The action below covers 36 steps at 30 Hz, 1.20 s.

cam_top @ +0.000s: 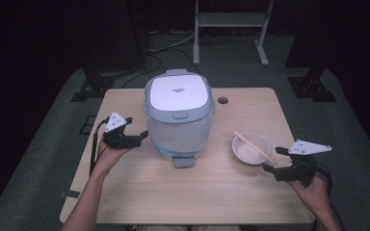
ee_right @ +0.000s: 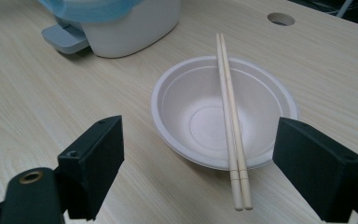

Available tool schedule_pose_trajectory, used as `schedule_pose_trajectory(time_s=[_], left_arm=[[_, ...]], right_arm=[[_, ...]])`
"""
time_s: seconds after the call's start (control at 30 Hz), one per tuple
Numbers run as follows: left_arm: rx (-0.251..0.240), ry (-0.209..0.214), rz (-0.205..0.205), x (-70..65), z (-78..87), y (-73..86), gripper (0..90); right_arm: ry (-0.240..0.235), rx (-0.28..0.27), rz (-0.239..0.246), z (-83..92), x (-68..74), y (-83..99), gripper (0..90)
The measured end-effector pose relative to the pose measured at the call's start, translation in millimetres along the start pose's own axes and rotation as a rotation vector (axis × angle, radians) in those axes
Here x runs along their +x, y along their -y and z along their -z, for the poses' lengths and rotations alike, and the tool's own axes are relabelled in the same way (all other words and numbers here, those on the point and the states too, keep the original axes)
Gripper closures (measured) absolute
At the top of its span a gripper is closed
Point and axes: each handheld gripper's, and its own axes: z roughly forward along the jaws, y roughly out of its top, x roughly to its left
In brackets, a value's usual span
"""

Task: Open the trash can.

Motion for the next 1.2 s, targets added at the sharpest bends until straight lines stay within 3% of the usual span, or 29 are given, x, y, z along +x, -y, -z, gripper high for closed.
schedule_pose_trajectory(time_s=[0.27, 0.47, 0.87, 1.2], left_arm=[[0.005, 0.037, -0.02, -17.3, 15.9, 13.7, 13.5], [0.009, 0.085, -0.039, -35.6, 18.7, 20.1, 11.8], [0.002, 0.191, -0.084, -77.3, 12.0, 24.7, 11.9], [0.03, 0.263, -0.122, -101.8, 0.1, 28.3, 19.6]], right_arm=[[0.001, 0.004, -0.008, -1.2, -1.0, -0.5, 15.0], [0.003, 0.0, -0.009, -1.9, -1.5, -1.6, 15.0], [0.007, -0.004, -0.007, 0.2, -1.9, -2.3, 15.0], [0.009, -0.009, -0.005, 1.2, -1.0, -3.1, 15.0]])
